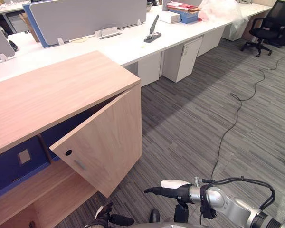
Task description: Walk over to the cabinet, pick up the folder, carry it to the office cabinet, place the folder inside the office cabinet, then close the office cabinet door
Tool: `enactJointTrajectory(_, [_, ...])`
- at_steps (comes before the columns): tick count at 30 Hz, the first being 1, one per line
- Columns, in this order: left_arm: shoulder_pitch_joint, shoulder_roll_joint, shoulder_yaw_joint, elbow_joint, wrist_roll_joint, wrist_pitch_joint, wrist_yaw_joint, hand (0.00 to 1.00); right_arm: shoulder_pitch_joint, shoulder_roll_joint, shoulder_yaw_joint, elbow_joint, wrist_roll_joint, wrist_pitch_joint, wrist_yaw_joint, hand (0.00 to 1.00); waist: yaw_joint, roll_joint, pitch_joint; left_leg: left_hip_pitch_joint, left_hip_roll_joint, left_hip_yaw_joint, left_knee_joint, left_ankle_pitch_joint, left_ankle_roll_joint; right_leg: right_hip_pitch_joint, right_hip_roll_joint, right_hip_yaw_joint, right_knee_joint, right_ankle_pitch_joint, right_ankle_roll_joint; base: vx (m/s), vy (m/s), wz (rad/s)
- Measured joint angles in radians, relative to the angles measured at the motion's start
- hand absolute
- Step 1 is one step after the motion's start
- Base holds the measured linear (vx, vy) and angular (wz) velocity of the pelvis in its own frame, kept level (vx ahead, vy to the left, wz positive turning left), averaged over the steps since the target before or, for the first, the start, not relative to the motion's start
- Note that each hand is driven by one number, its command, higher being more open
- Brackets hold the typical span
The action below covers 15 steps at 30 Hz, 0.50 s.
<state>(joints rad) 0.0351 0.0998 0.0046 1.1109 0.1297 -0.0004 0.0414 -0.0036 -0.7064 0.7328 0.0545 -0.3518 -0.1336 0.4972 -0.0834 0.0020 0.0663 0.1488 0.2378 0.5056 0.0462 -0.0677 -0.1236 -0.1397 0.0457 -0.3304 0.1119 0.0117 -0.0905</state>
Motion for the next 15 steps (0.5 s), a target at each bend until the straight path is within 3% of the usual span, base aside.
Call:
enactJointTrajectory(5, [0.007, -0.012, -0.001, -0.023, 0.000, -0.002, 0.003, 1.00, 0.042, 0.138, -0.100, 0.196, -0.067, 0.001, -0.056, 1.00, 0.008, 0.009, 0.003, -0.016, -0.029, -0.083, -0.008, 0.008, 0.012, 0.020, -0.051, -0.073, 0.015, -0.007, 0.010, -0.01, 0.084, 0.52])
enactJointTrajectory(7, [0.009, -0.026, -0.017, -0.028, 0.000, -0.002, 0.003, 1.00, 0.046, 0.204, -0.150, 0.306, -0.088, 0.007, -0.094, 1.00, 0.011, 0.022, 0.017, -0.024, -0.059, -0.140, -0.010, 0.011, 0.029, 0.015, -0.112, -0.121, 0.090, -0.046, 0.034, 0.00, 0.127, 0.86])
enactJointTrajectory(10, [0.012, -0.055, -0.033, -0.049, 0.010, -0.018, 0.003, 1.00, 0.054, 0.331, -0.264, 0.503, -0.137, 0.046, -0.159, 1.00, 0.008, 0.030, 0.020, -0.036, -0.140, -0.315, -0.028, 0.020, 0.064, 0.022, -0.281, -0.232, 0.291, -0.143, 0.082, 0.01, 0.105, 1.57])
enactJointTrajectory(11, [0.012, -0.060, -0.035, -0.050, 0.010, -0.020, 0.003, 1.00, 0.055, 0.349, -0.287, 0.533, -0.144, 0.054, -0.172, 1.00, 0.007, 0.032, 0.018, -0.044, -0.155, -0.347, -0.032, 0.025, 0.071, 0.015, -0.302, -0.227, 0.322, -0.147, 0.083, 0.04, 0.040, 1.84])
enactJointTrajectory(12, [0.008, -0.065, -0.041, -0.051, 0.010, -0.021, 0.008, 1.00, 0.054, 0.384, -0.338, 0.601, -0.154, 0.072, -0.199, 1.00, 0.011, 0.049, 0.022, -0.070, -0.180, -0.424, -0.034, 0.036, 0.087, -0.007, -0.319, -0.105, 0.366, -0.146, 0.084, 0.03, 0.035, 1.57])
enactJointTrajectory(14, [0.015, -0.060, -0.037, -0.063, -0.001, -0.020, 0.015, 1.00, 0.033, 0.447, -0.428, 0.718, -0.150, 0.074, -0.223, 1.00, 0.020, 0.053, 0.026, -0.096, -0.197, -0.492, -0.035, 0.050, 0.098, -0.043, -0.287, 0.120, 0.387, -0.164, 0.094, 0.03, 0.010, 1.39])
enactJointTrajectory(15, [0.015, -0.043, -0.037, -0.067, -0.005, -0.021, 0.027, 1.00, 0.003, 0.493, -0.510, 0.815, -0.129, 0.088, -0.248, 1.00, 0.020, 0.046, 0.027, -0.116, -0.211, -0.553, -0.035, 0.065, 0.096, -0.044, -0.247, 0.323, 0.360, -0.200, 0.135, 0.07, -0.043, 1.52])
